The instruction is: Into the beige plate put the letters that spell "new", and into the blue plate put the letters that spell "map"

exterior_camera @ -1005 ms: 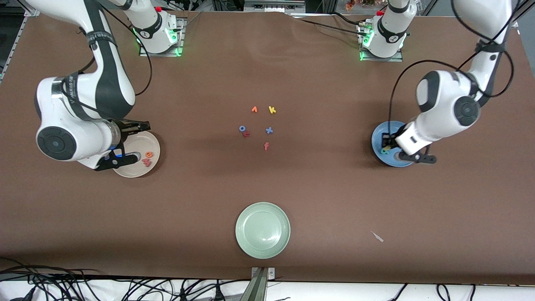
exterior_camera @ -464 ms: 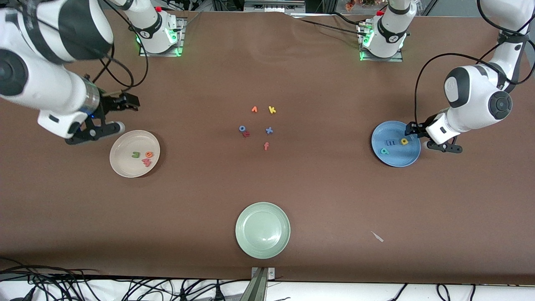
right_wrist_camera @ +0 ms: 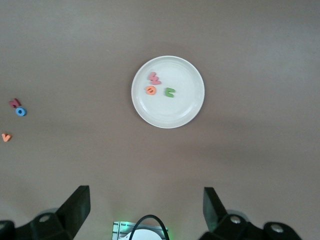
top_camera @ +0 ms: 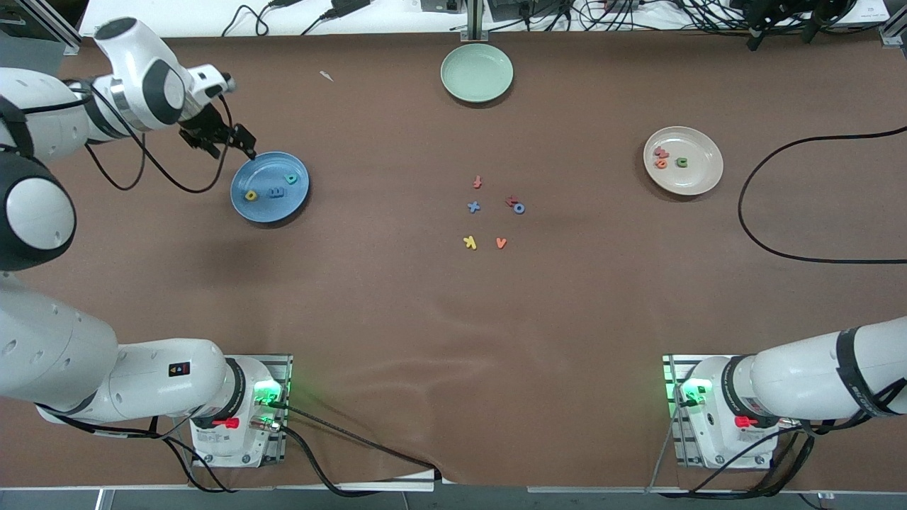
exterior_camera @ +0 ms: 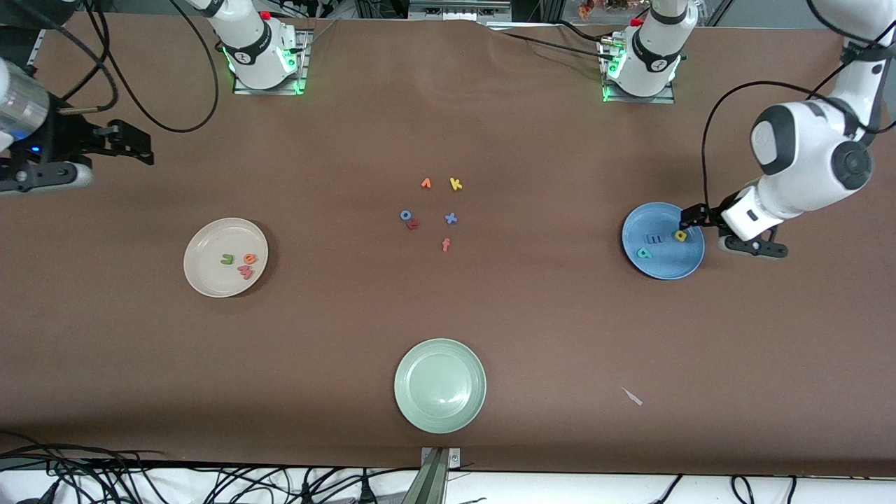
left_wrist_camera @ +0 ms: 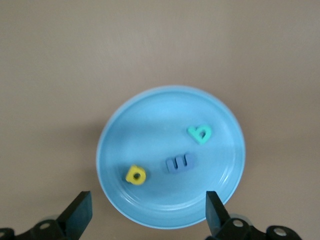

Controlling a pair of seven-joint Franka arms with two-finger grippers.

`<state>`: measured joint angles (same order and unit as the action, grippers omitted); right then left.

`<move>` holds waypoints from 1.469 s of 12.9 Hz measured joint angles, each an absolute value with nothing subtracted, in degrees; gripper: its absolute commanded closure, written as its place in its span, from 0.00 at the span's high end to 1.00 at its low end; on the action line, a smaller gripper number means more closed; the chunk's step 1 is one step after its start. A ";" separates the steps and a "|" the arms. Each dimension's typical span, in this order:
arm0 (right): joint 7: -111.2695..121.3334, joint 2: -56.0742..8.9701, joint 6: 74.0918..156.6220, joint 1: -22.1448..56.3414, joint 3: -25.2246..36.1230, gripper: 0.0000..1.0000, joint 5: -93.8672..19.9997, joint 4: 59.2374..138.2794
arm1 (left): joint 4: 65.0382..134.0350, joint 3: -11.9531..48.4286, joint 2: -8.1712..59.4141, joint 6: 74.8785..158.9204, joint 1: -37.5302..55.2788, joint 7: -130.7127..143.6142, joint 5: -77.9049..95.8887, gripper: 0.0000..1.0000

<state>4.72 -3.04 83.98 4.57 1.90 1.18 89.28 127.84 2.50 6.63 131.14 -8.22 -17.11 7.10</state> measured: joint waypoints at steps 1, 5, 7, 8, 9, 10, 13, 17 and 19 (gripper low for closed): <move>4.08 -3.00 84.83 4.27 2.05 1.00 0.67 90.02 | 126.95 2.53 3.74 129.27 -8.16 -17.11 7.09 1.00; -0.34 -2.88 88.02 3.78 2.11 1.00 -0.34 91.66 | 120.64 2.67 -8.07 113.53 -7.72 -17.09 4.47 1.00; -0.39 -2.67 88.38 3.19 2.36 1.00 -0.36 91.88 | 111.85 2.63 -10.27 101.17 -7.72 -16.26 3.06 1.00; -0.39 -2.61 88.41 3.00 2.42 1.00 -0.38 92.04 | 107.32 2.62 -10.56 95.84 -7.72 -15.15 1.51 1.00; -0.39 -2.61 88.46 3.00 2.42 1.00 -0.39 92.18 | 103.64 2.62 -10.62 91.46 -7.67 -13.64 0.68 1.00; -0.39 -2.61 88.55 3.06 2.39 1.00 -0.39 92.27 | 101.04 2.62 -10.62 88.16 -7.58 -11.73 0.44 1.00; -0.39 -2.64 89.15 3.12 2.31 1.00 -0.39 92.51 | 98.31 2.74 -10.22 84.90 -6.59 -5.62 0.43 1.00; -0.39 -2.64 89.60 3.13 2.30 1.00 -0.39 92.53 | 95.70 2.79 -7.98 84.89 -3.70 -0.90 0.43 1.00; -0.39 -2.64 89.61 3.13 2.30 1.00 -0.39 92.54 | 93.96 2.82 -6.53 84.89 -2.40 2.72 0.43 1.00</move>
